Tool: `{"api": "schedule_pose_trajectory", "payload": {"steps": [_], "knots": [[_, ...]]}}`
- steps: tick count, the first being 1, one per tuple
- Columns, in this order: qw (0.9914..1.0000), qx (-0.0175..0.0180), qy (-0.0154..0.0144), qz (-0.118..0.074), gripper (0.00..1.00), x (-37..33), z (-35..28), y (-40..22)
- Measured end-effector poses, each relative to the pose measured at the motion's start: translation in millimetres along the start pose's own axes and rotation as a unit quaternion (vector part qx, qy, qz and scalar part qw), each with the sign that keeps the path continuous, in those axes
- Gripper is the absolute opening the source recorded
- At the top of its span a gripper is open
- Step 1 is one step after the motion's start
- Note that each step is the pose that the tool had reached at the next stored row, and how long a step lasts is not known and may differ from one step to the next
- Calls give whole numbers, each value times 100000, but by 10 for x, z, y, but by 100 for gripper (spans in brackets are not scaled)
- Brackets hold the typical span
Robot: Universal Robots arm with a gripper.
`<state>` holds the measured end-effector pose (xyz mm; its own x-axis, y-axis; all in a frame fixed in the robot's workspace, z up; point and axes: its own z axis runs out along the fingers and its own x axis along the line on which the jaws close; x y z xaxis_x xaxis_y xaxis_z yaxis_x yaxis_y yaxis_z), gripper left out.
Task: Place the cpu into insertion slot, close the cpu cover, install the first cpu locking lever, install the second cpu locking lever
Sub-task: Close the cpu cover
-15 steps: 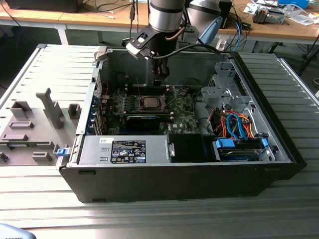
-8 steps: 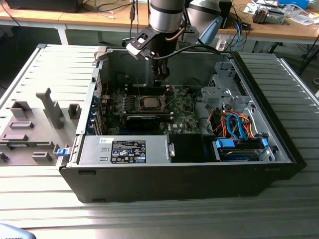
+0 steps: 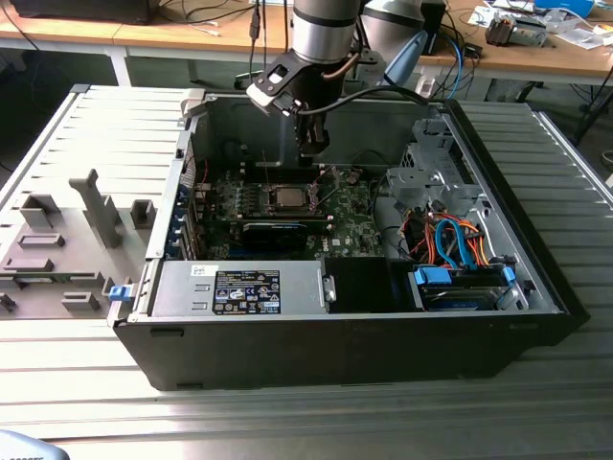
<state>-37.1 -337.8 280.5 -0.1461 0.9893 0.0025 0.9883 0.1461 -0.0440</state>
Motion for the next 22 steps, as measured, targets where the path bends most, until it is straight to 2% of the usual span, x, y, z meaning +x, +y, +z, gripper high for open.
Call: {"api": "schedule_pose_trajectory", "payload": {"steps": [10, 22], "knots": [[100000, 0, 2, -1, 11, -9, 1, 60], [100000, 0, 1, 0, 11, -15, 4, 103]]}}
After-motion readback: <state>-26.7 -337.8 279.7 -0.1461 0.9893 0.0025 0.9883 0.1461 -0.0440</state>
